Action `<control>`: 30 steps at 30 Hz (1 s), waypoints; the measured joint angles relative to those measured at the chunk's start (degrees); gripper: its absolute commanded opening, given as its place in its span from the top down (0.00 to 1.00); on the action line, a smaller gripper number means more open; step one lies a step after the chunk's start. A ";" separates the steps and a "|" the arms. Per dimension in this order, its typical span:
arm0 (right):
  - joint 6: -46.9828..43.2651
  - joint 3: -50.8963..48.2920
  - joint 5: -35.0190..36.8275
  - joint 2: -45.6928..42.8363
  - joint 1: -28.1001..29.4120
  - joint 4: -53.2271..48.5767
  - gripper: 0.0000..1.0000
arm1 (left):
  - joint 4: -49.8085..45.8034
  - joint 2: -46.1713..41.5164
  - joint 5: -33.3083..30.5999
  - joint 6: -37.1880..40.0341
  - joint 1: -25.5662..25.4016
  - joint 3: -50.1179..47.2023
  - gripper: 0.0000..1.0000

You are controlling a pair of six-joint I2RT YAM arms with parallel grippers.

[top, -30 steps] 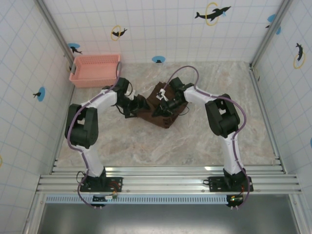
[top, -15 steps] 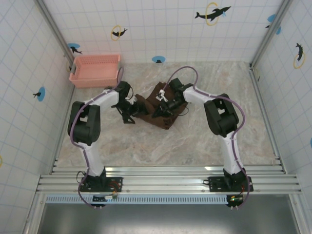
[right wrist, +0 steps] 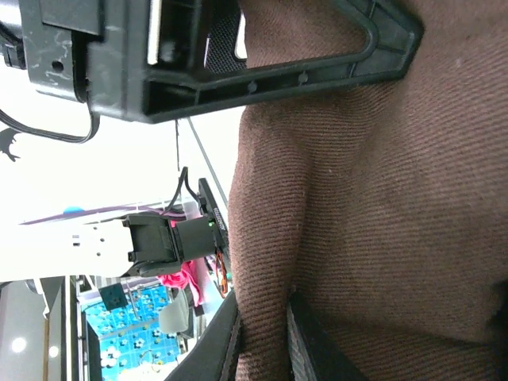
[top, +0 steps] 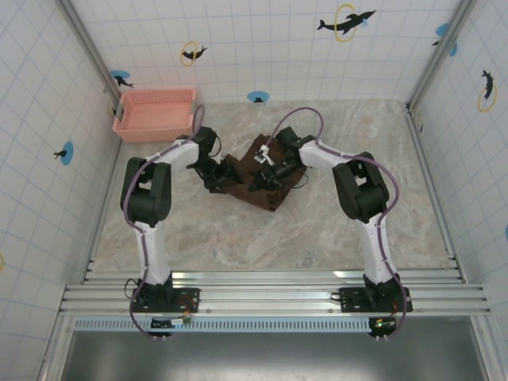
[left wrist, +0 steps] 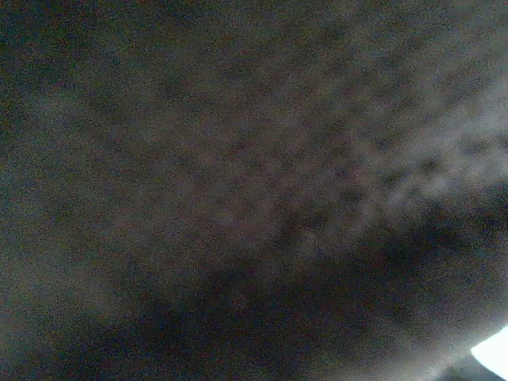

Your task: Roll up the long pants

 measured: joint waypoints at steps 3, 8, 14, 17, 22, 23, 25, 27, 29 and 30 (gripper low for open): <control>-1.22 0.11 0.24 0.00 0.00 -0.74 0.80 | 0.66 -0.04 1.05 -0.44 -0.13 0.00 1.00; -5.64 3.30 0.72 0.02 -0.48 -7.23 0.57 | 0.98 0.07 1.88 -0.68 -0.35 0.20 1.00; -16.33 12.92 12.59 -1.22 -3.78 -20.00 0.19 | -0.83 0.28 1.11 -0.70 -0.31 2.51 1.00; -21.05 14.21 23.76 -5.73 -4.92 -23.39 0.01 | -2.43 0.28 0.50 -1.14 -0.31 4.70 1.00; -27.41 11.96 44.04 -16.63 3.54 -24.79 0.02 | -4.76 0.68 0.57 -2.47 -0.31 7.30 1.00; -28.41 11.15 47.54 -17.99 6.64 -24.81 0.02 | -5.20 0.94 0.57 -2.71 -0.31 7.76 1.00; -30.05 9.44 54.03 -19.30 14.64 -24.04 0.02 | -6.16 1.51 0.55 -3.08 -0.31 8.61 1.00; -30.69 7.39 57.96 -19.12 20.44 -22.49 0.02 | -6.95 1.99 0.55 -3.10 -0.31 9.20 1.00; -30.84 5.62 60.98 -18.45 23.37 -21.53 0.02 | -7.50 2.29 0.55 -3.08 -0.31 9.51 1.00; -30.82 4.90 62.45 -18.01 23.93 -20.81 0.02 | -7.76 2.43 0.55 -3.08 -0.31 9.55 1.00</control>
